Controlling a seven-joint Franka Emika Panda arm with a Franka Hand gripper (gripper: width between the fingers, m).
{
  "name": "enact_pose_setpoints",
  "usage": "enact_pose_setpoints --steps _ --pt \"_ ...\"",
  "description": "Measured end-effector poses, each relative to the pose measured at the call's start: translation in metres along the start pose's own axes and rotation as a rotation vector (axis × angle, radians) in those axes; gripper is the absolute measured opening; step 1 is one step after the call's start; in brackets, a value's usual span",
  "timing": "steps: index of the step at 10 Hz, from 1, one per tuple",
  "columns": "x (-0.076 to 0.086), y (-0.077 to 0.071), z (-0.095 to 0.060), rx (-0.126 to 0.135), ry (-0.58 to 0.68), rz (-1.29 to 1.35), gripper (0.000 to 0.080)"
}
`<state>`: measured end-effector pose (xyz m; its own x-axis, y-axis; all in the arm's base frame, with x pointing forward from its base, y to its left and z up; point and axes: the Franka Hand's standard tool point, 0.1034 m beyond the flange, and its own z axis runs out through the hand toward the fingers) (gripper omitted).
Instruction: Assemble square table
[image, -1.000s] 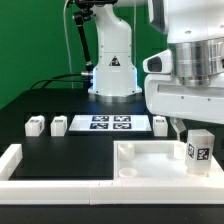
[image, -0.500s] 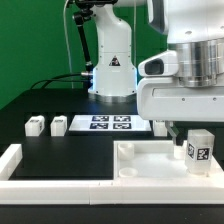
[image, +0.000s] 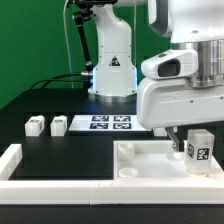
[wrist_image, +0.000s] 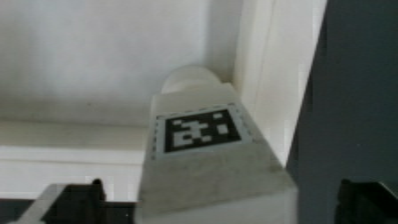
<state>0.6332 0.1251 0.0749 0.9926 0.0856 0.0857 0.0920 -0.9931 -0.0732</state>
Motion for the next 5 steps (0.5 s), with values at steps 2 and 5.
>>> enact_pose_setpoints --steps 2,5 --pt "-0.0001 0.0001 0.0002 0.0 0.0 0.012 0.0389" --pt "0.0001 0.0047 0.0005 0.0 0.0 0.162 0.0294"
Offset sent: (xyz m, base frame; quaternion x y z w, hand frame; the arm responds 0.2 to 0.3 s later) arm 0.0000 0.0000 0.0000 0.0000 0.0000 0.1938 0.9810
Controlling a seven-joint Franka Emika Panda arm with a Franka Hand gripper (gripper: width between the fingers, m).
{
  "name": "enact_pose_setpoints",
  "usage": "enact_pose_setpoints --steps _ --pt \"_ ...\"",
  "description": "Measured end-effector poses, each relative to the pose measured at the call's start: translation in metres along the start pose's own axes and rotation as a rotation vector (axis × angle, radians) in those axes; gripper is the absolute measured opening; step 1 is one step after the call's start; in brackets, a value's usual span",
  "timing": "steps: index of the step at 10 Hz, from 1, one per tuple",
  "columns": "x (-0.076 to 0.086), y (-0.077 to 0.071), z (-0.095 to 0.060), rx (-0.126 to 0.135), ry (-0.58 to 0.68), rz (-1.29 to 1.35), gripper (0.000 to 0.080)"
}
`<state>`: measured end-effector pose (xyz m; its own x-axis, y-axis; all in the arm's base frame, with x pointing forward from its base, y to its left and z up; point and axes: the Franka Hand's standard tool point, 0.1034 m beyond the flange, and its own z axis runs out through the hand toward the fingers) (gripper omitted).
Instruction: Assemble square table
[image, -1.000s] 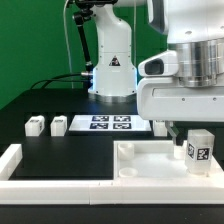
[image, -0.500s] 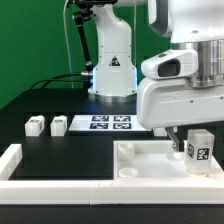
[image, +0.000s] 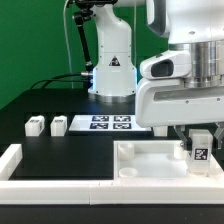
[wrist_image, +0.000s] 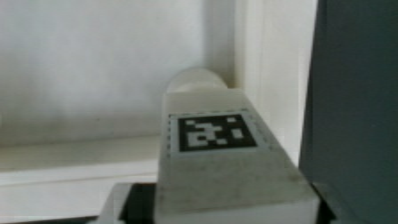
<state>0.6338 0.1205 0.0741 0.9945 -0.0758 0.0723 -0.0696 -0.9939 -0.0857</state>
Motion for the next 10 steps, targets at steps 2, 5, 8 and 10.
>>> enact_pose_setpoints --steps 2,5,8,10 --pt "0.0003 0.0026 0.0007 0.003 0.007 0.217 0.0294" --pt "-0.0013 0.0059 0.0014 0.016 0.002 0.696 0.0294" --pt "-0.0027 0.0071 0.0018 0.05 -0.046 1.099 0.0294" --pt "-0.004 0.0065 0.0024 0.057 -0.056 1.213 0.0294"
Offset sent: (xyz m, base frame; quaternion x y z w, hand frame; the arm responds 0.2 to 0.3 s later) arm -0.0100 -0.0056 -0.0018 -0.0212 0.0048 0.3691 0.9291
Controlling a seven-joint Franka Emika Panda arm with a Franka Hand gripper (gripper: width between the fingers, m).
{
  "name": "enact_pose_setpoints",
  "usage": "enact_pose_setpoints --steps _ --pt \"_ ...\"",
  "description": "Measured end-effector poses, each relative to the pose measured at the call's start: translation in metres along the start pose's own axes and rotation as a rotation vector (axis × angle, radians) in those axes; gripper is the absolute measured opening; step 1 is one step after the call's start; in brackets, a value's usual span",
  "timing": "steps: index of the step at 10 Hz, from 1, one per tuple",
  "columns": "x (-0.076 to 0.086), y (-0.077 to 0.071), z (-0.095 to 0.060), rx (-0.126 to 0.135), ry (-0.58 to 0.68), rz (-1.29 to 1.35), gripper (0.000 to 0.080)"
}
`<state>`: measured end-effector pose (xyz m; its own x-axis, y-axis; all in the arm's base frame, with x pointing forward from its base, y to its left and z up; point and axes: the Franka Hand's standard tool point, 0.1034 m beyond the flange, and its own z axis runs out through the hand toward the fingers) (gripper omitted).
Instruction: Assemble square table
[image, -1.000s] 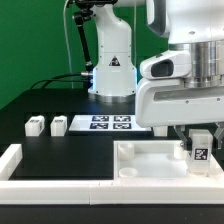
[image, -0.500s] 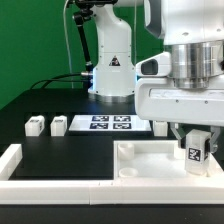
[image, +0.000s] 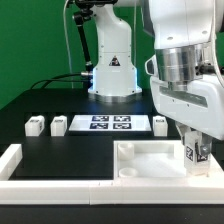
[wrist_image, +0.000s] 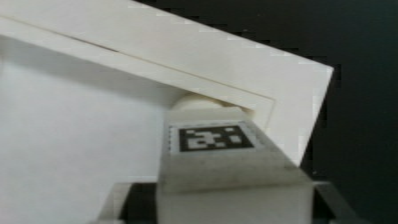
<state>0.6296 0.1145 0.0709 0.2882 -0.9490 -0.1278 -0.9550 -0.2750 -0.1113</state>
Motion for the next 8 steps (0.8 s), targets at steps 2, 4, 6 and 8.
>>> enact_pose_setpoints --steps 2,4,6,8 --pt "-0.0027 0.0006 0.001 -0.002 0.001 -0.043 0.0341" --pt "-0.0031 -0.0016 -0.0005 -0.002 0.006 -0.179 0.0509" --pt "-0.0038 -0.0026 -0.0008 -0.007 0.01 -0.559 0.064" --pt "-0.0032 -0.0024 -0.0003 -0.008 0.01 -0.669 0.0648"
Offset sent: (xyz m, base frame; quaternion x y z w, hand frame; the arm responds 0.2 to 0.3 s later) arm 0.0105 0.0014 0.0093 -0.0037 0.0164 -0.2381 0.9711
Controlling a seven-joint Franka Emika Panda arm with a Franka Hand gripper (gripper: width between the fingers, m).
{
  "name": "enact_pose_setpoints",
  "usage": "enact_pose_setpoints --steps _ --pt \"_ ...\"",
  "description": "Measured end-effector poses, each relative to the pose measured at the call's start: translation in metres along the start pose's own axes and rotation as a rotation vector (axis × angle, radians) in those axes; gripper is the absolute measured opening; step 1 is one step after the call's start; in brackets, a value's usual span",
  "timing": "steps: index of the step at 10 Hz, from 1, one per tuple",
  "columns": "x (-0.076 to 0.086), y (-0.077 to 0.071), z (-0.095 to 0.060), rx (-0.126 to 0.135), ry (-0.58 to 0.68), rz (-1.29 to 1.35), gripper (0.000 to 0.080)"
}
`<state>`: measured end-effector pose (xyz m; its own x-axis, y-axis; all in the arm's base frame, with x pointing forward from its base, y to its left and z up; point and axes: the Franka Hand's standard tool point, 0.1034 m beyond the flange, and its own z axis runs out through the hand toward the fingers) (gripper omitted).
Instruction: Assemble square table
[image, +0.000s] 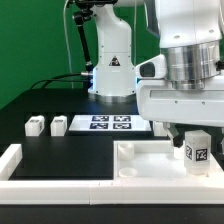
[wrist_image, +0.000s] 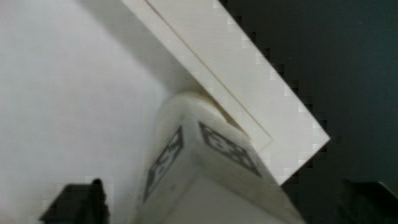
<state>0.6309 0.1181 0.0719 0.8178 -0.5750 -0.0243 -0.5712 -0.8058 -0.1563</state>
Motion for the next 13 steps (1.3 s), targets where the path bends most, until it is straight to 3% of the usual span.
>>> enact_pose_setpoints --steps 2,3,6,8,10,11,12,13 --pt "-0.0005 -0.0001 0.0003 -0.01 0.005 -0.171 0.0649" --pt "-0.0013 -0.0014 0.0 -0.038 0.019 -0.354 0.0649" --pt "0.0009 -0.0037 -0.0034 -0.079 0.035 -0.807 0.0649" --pt "0.0021 -0.0024 -0.0025 -0.081 0.032 -0.87 0.0649" --pt "0.0021 -0.0022 -0.0021 -0.08 0.032 -0.845 0.0391" --pt "0.0017 -0.0025 -0.0019 -0.077 0.034 -0.762 0.0391" --pt "0.0022 -0.0019 -0.0019 -0.076 0.037 -0.701 0.029" --pt "0.0023 -0.0017 -0.0019 -0.076 0.038 -0.668 0.029"
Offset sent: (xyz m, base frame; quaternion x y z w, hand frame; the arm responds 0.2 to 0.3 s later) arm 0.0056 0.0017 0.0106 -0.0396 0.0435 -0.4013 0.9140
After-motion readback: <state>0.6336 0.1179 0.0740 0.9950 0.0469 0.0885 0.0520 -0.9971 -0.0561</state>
